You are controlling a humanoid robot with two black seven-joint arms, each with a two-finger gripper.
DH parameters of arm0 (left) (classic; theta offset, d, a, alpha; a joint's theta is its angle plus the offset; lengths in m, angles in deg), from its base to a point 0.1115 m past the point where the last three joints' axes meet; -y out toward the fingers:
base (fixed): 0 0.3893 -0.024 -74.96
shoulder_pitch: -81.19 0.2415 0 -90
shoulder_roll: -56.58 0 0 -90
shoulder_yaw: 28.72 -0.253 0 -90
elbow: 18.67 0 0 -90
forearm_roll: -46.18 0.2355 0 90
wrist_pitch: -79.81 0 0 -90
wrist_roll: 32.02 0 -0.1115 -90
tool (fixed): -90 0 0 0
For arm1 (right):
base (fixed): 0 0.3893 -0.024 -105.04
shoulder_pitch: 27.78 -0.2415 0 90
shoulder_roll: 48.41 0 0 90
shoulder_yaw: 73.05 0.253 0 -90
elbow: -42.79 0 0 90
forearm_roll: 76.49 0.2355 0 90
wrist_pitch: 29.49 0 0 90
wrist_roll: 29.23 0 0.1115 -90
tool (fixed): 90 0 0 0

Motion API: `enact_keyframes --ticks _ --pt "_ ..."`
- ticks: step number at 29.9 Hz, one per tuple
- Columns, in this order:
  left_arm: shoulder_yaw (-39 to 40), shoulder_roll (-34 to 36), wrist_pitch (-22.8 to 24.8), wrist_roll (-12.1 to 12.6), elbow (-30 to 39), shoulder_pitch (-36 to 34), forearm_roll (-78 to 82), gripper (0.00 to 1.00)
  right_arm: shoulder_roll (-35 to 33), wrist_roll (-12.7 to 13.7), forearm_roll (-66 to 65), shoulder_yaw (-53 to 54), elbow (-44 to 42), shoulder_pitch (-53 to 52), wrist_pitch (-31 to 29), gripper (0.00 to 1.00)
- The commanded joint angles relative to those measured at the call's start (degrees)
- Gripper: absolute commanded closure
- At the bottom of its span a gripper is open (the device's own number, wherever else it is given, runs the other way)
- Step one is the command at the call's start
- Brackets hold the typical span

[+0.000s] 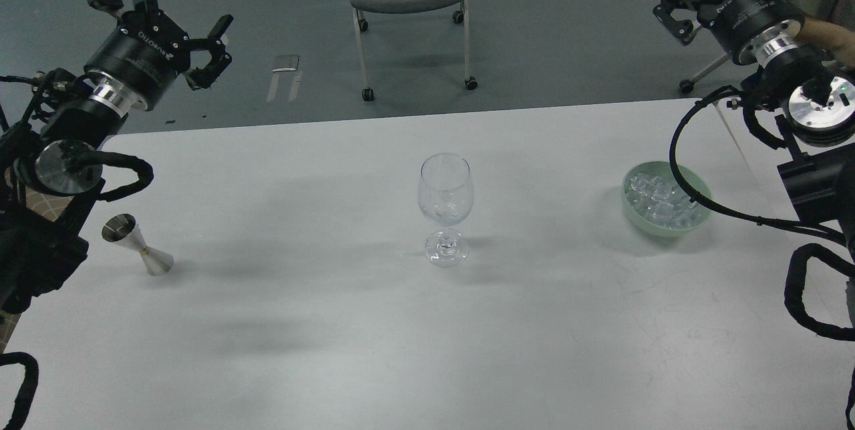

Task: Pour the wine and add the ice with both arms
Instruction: 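Lower the left gripper toward the silver jigger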

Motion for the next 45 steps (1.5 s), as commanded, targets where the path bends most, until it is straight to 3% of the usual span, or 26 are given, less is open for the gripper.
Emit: enact_keyframes --ticks 1,9,13,16,21,37,45 --pt "-2.46 6.56 -1.59 -0.02 9.25 2.78 -0.07 0.01 -0.27 0.0 0.09 0.0 0.06 0.77 -0.1 0.0" --pt "-1.23 19.13 -2.91 -0.19 25.34 12.63 4.74 0.02 -0.09 0.0 0.09 0.09 0.41 1.39 -0.1 0.0" --pt "0.18 23.01 -5.02 -1.86 31.96 16.16 12.14 0.02 -0.09 0.0 0.09 0.09 0.41 1.39 -0.1 0.0" --pt "0.44 27.66 -7.56 -5.98 40.54 22.12 23.18 0.02 -0.26 0.0 0.09 0.09 0.41 1.48 -0.1 0.0" --pt "0.27 30.3 -13.88 -7.05 46.1 26.7 36.71 0.02 -0.62 0.0 0.09 0.09 0.41 1.83 -0.27 0.0" --pt "-0.35 30.75 -30.76 -7.31 44.97 49.98 77.61 0.02 -0.88 0.0 0.09 0.09 0.41 2.71 -0.36 0.0" --pt "-0.44 30.31 -32.35 -7.14 39.17 53.78 80.08 0.02 -0.88 0.0 0.09 0.0 0.41 2.71 -0.36 0.0"
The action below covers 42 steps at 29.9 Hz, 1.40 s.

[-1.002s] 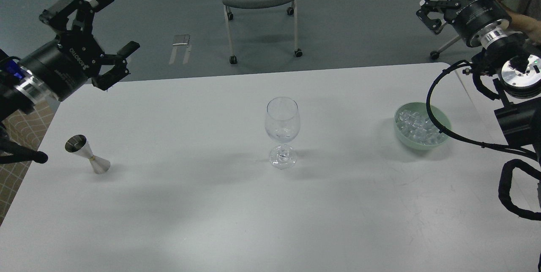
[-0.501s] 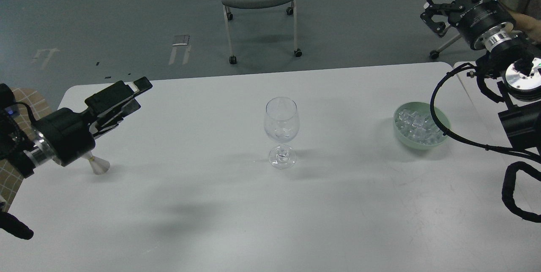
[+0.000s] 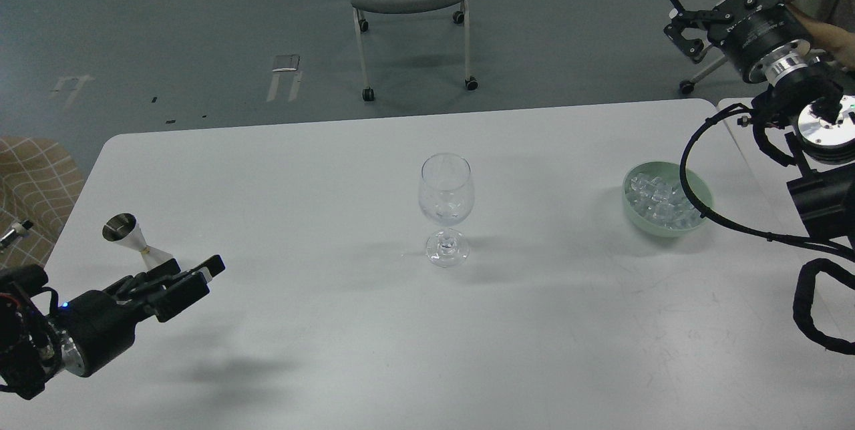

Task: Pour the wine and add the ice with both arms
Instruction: 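Lower the left gripper toward the silver jigger, then rotate and open the left gripper beside the silver jigger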

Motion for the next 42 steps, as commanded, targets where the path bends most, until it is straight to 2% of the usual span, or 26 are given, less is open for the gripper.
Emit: enact_keyframes --ticks 1,7,10,18,29,32,34,36,42 --pt "-0.16 -0.82 -0.28 0.16 -4.33 0.54 0.26 0.02 0.0 0.0 0.0 0.0 -0.01 0.01 0.0 0.0" --pt "-0.07 -5.21 -0.54 0.17 -13.74 -0.07 0.26 0.04 0.09 0.0 0.0 -0.09 -0.01 -0.08 0.0 0.0" --pt "0.02 -8.19 -1.68 -0.01 -17.61 -1.38 0.26 0.14 0.09 0.0 0.0 -0.09 -0.01 -0.08 0.0 0.0" --pt "-0.16 -13.29 -2.3 -0.01 -24.9 -6.74 0.34 0.15 0.09 0.0 0.0 -0.09 -0.01 0.01 0.0 0.0" --pt "-0.33 -16.9 -2.3 -0.36 -29.13 -9.74 0.35 0.24 0.09 0.0 0.0 -0.09 -0.09 0.01 0.0 0.0" --pt "-3.05 -17.43 -2.65 -2.38 -31.42 -11.67 0.35 0.26 0.09 0.0 0.0 -0.09 -0.01 0.01 0.0 0.0" --pt "-7.6 -17.61 -5.1 -3.61 -33.52 -14.12 0.26 0.26 0.09 0.0 0.0 -0.09 -0.01 0.01 0.0 0.0" --pt "-11.21 -17.96 -7.82 -3.7 -35.54 -16.06 0.26 0.26 0.09 0.0 0.0 -0.09 -0.01 0.01 0.0 0.0" --pt "-17.56 -18.93 -11.0 -3.79 -39.76 -20.28 -0.09 0.27 0.09 0.0 0.0 -0.17 -0.01 0.01 0.0 0.0"
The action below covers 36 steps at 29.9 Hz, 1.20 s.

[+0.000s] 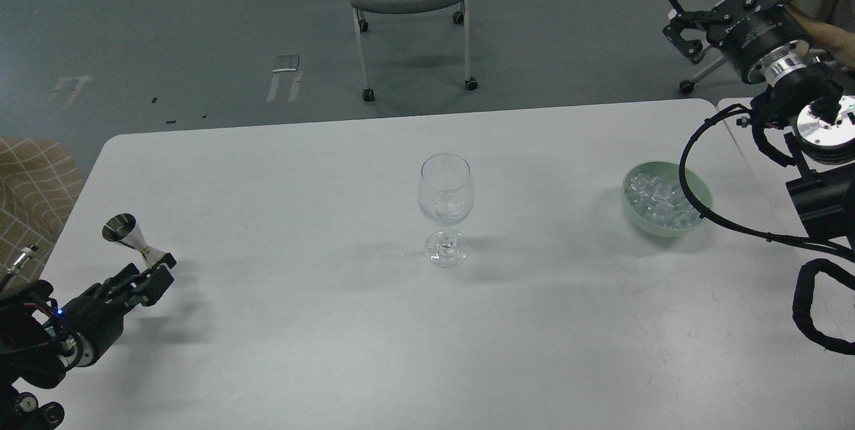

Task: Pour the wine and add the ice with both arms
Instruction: 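Rotate and open the left gripper beside the silver jigger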

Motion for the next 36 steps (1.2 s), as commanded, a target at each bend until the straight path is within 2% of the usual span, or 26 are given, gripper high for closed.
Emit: enact_keyframes --ticks 1,13,20,22,26,36 --pt "-2.62 -0.48 -1.26 -0.11 -1.96 -1.96 -0.16 0.27 0.0 0.0 0.0 -0.09 -0.06 0.0 0.0 0.0" --pt "-2.71 -0.65 -1.26 -0.11 -5.3 -4.16 -0.07 0.29 0.0 0.0 0.0 0.0 0.03 0.71 0.0 0.0" --pt "-2.71 -0.65 -1.25 -0.64 -5.47 -4.51 -0.07 0.44 0.09 0.0 0.0 0.0 0.03 0.71 0.0 0.0" --pt "-2.71 -0.74 -1.25 -0.64 -5.82 -4.86 -0.07 0.46 0.09 0.0 0.0 0.0 0.03 0.71 0.0 0.0" --pt "-2.71 -2.5 -1.26 -0.72 -8.19 -5.74 -0.07 0.46 0.09 0.0 0.0 0.09 0.03 0.71 0.0 0.0" --pt "-3.94 -2.24 -1.17 -1.69 -8.37 -6.88 -0.24 0.45 0.09 0.0 0.0 0.09 0.03 0.71 0.0 0.0"
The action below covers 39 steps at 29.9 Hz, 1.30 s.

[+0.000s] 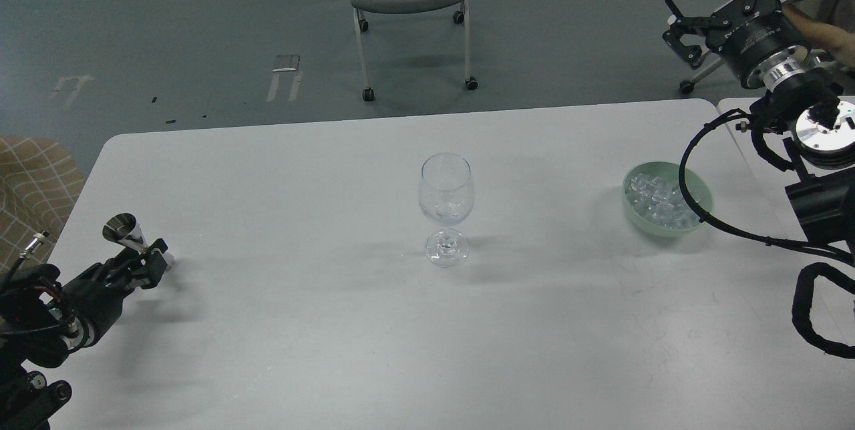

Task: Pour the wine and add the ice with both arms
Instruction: 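Rotate and open the left gripper beside the silver jigger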

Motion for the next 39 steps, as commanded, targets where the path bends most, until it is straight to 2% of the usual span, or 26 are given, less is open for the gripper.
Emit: enact_keyframes --ticks 1,3,7,11,16,25,29,33,39 --pt "-0.09 0.29 0.06 -0.13 -0.03 -0.29 -0.18 0.44 0.0 0.0 0.0 0.0 0.0 0.0 0.0 0.0" --pt "-0.09 0.38 0.15 -0.39 0.05 -0.21 -0.88 0.43 0.0 0.0 0.0 0.0 0.0 0.0 0.0 0.0" --pt "0.0 0.47 0.76 -2.94 0.4 0.14 -1.06 0.43 -0.26 0.0 0.0 0.0 0.0 0.0 0.0 0.0" --pt "-0.09 0.82 0.85 -4.43 0.84 0.5 -1.06 0.41 -0.26 0.0 0.0 -0.08 0.0 0.0 0.0 0.0" --pt "-0.35 2.14 0.85 -6.72 1.55 1.11 -0.97 0.35 -0.26 0.0 0.0 -0.09 0.0 0.0 0.0 0.0" --pt "-1.5 6.01 0.76 -7.07 2.07 1.64 -2.03 0.28 -0.7 0.0 0.0 -0.09 -0.09 0.88 0.0 0.0" --pt "-1.59 7.85 0.85 -9.59 4.43 1.73 -4.57 0.24 -0.7 0.0 0.0 0.0 -0.09 1.31 -0.09 0.0" --pt "-1.59 10.4 1.03 -9.59 8.31 3.31 -6.33 0.2 -0.79 0.0 0.0 0.0 -0.09 1.49 -0.09 0.0" --pt "-1.76 11.63 1.2 -9.59 8.93 5.24 -6.42 0.17 -1.05 0.0 0.0 0.0 -0.09 1.93 -0.18 0.0"
